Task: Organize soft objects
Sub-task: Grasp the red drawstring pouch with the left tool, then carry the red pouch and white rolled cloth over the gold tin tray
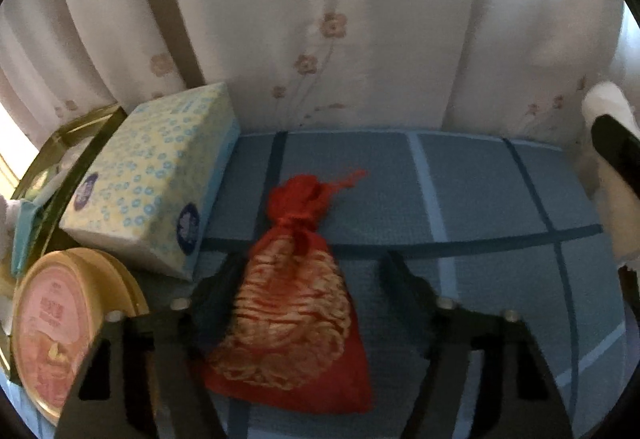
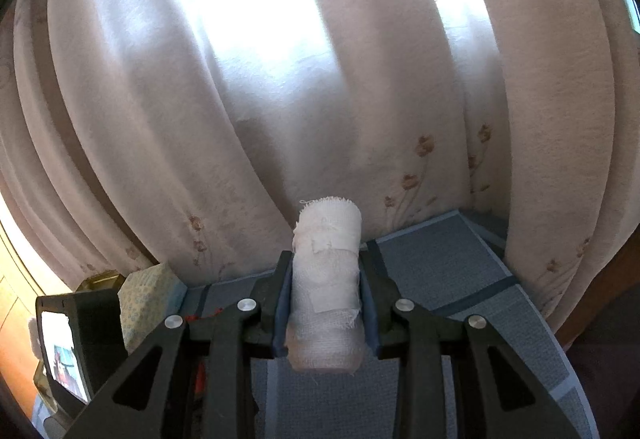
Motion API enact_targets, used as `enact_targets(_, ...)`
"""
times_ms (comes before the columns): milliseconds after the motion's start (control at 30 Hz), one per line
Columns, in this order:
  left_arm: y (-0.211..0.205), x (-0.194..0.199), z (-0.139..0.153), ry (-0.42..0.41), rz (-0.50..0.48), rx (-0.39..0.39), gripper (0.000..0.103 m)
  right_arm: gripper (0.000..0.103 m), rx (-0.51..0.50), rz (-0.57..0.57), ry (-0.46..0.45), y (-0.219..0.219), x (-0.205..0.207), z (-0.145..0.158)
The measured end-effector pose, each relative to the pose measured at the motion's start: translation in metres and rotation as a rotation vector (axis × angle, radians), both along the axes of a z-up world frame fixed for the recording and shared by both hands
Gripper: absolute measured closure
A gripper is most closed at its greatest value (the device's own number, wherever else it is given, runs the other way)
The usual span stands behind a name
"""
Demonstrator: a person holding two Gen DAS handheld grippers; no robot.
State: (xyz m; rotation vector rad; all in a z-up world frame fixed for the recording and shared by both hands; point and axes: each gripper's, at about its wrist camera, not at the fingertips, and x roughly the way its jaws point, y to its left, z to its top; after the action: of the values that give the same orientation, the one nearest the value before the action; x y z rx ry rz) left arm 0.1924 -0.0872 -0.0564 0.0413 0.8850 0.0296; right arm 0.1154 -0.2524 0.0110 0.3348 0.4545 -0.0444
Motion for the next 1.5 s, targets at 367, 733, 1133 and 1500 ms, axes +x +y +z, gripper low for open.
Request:
enact_targets(367, 0.011, -0.033, 0.018, -0.15, -0.131, -0.152, 0.081, 0.07, -0.009, -0.035, -0.025, -0.001, -0.002, 0.0)
enact_targets(733, 0.011, -0.068, 0.053, -0.516, -0.14, 0.011, 0.081, 0.07, -0.135, -0.045, -0.129, 0.02, -0.011, 0.008)
enact_targets(1133, 0.035, -0.083, 0.054, -0.536, -0.109, -0.039, 0.081, 0.07, -0.251, -0.065, -0.197, 0.039, -0.02, 0.011)
enact_targets(1500, 0.05, -0.1, 0.059, -0.55, -0.108, -0.065, 0.081, 0.07, -0.309, -0.101, -0.173, 0.049, -0.025, 0.01)
